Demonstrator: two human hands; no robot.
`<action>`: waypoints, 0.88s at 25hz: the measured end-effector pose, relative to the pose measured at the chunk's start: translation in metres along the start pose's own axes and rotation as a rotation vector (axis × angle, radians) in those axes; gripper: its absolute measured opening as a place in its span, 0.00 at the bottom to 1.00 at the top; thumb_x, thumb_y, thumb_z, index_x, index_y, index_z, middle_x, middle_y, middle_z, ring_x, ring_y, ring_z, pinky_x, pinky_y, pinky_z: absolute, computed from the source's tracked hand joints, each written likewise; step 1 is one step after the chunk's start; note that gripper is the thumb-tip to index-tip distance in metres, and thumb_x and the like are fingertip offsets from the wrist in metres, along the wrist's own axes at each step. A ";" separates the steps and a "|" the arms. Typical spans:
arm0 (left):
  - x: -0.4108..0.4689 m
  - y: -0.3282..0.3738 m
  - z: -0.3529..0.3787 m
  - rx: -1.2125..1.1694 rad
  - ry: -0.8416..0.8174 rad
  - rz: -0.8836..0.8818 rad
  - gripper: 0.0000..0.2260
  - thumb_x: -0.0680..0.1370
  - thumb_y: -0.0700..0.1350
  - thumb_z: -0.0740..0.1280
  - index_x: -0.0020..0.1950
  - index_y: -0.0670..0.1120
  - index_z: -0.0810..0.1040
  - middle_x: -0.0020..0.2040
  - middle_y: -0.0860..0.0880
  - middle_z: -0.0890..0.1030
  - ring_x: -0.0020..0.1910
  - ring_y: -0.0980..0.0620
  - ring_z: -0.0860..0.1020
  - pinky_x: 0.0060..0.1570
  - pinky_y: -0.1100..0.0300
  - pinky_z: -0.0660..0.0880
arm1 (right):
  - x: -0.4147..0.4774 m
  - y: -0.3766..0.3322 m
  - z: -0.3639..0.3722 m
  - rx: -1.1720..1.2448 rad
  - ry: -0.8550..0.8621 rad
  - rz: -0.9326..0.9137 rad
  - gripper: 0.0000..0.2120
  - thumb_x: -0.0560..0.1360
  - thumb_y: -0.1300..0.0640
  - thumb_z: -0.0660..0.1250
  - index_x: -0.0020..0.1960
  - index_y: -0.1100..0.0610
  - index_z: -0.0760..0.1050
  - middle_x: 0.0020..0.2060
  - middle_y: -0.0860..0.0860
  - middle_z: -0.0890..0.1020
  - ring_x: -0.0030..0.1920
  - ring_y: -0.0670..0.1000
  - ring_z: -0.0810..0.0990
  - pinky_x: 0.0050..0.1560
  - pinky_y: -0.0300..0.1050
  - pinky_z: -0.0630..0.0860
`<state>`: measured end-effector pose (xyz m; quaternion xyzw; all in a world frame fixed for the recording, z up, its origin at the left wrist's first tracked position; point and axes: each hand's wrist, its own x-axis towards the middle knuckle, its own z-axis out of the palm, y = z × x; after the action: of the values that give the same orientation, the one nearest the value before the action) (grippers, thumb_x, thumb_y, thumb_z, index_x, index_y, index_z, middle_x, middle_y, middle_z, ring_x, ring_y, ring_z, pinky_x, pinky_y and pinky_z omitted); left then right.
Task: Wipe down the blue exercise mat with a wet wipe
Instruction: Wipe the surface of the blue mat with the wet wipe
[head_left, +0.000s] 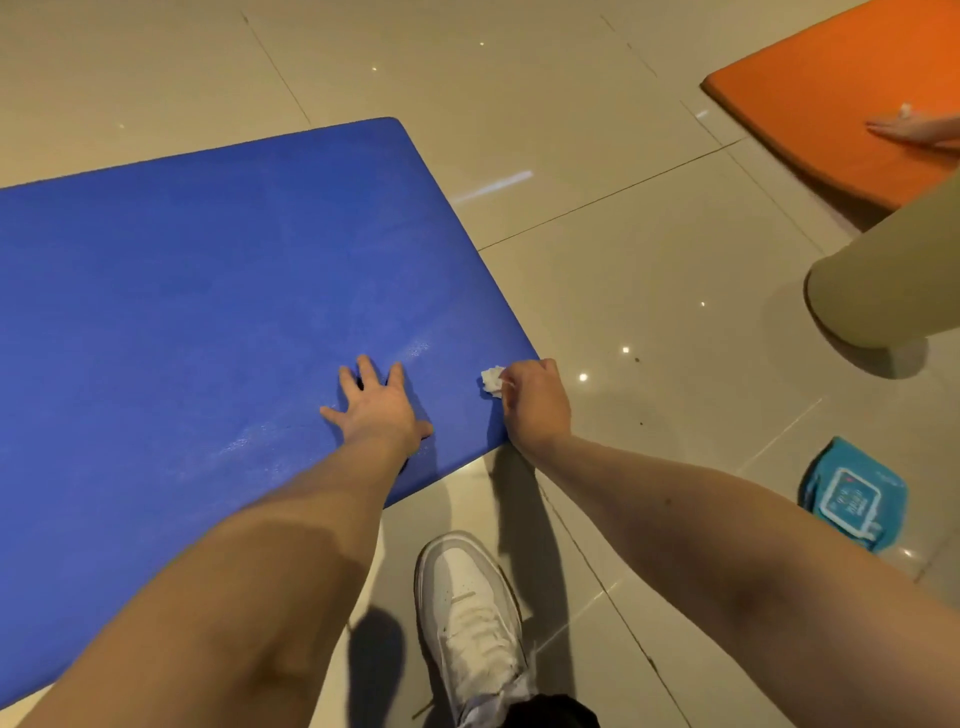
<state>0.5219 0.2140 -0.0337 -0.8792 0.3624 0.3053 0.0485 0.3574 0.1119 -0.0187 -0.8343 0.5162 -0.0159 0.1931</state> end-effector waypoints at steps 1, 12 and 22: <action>0.001 0.002 0.003 0.024 -0.009 -0.015 0.43 0.74 0.62 0.73 0.80 0.56 0.51 0.80 0.45 0.42 0.79 0.37 0.43 0.68 0.29 0.60 | 0.000 0.003 0.004 0.006 -0.032 -0.029 0.08 0.81 0.62 0.63 0.56 0.60 0.80 0.54 0.55 0.79 0.58 0.56 0.74 0.59 0.50 0.75; -0.006 -0.027 -0.002 0.169 -0.041 0.048 0.48 0.75 0.65 0.70 0.83 0.55 0.42 0.82 0.50 0.38 0.80 0.38 0.41 0.73 0.41 0.66 | -0.011 -0.005 0.036 0.110 0.011 -0.085 0.05 0.80 0.55 0.63 0.48 0.56 0.72 0.50 0.51 0.73 0.48 0.50 0.78 0.58 0.50 0.76; -0.004 -0.025 0.003 0.220 -0.036 0.061 0.48 0.75 0.65 0.69 0.83 0.53 0.41 0.82 0.47 0.37 0.80 0.36 0.40 0.73 0.40 0.65 | -0.009 0.016 0.022 0.356 0.016 -0.043 0.10 0.77 0.55 0.69 0.50 0.62 0.73 0.37 0.49 0.81 0.38 0.46 0.76 0.41 0.40 0.70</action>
<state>0.5344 0.2356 -0.0373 -0.8516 0.4193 0.2806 0.1420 0.3444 0.1202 -0.0428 -0.7975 0.4888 -0.1180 0.3335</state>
